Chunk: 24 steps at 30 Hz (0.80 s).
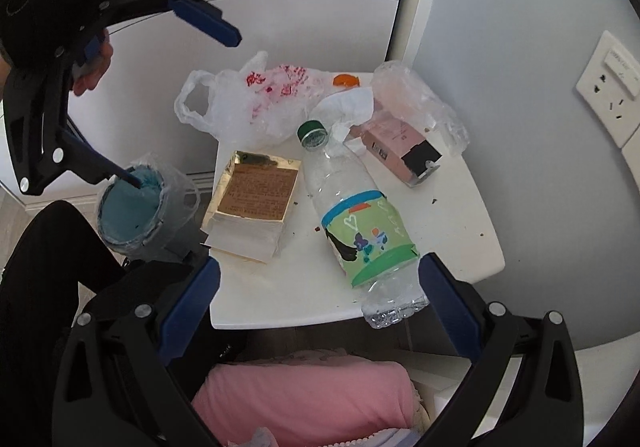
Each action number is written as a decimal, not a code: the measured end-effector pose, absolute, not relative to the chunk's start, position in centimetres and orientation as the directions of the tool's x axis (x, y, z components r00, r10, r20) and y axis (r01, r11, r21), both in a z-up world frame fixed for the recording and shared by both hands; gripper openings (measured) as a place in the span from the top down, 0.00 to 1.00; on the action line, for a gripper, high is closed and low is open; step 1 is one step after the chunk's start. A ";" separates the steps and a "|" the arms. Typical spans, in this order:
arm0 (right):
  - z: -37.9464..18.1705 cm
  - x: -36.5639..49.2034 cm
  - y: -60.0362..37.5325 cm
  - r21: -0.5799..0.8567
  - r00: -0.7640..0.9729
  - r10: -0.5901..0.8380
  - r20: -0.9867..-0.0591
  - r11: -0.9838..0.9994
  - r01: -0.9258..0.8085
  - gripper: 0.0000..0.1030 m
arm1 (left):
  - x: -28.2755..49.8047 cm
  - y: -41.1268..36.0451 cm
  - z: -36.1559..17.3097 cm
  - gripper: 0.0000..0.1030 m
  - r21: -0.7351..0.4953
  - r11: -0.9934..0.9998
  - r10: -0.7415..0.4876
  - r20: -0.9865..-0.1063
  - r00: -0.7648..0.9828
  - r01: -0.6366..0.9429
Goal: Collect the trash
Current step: 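Close the right gripper around the green-labelled plastic bottle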
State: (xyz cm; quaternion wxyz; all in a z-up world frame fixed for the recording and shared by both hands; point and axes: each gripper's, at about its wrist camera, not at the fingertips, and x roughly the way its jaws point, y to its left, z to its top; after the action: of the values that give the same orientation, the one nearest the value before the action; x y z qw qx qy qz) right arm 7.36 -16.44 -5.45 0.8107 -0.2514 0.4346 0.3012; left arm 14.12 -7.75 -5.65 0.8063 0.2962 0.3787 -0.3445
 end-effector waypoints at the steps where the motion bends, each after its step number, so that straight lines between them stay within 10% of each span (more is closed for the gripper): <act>1: -5.8 7.8 -16.5 -0.155 0.436 0.256 -0.862 0.687 -0.710 0.06 | 14.9 -8.0 -6.2 0.05 0.222 0.561 -0.321 -0.830 0.457 0.797; 24: -10.9 15.8 -18.6 -0.079 0.270 0.177 -0.946 0.684 -0.725 0.06 | 25.8 -13.1 -15.1 0.06 0.115 0.216 -0.188 -0.969 0.157 0.970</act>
State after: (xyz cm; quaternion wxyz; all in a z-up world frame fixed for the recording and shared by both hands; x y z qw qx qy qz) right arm 15.76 -18.59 -10.91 0.7528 -0.2613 0.5246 0.2997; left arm 25.80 -13.08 -15.12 0.6305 0.4256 0.4588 -0.4591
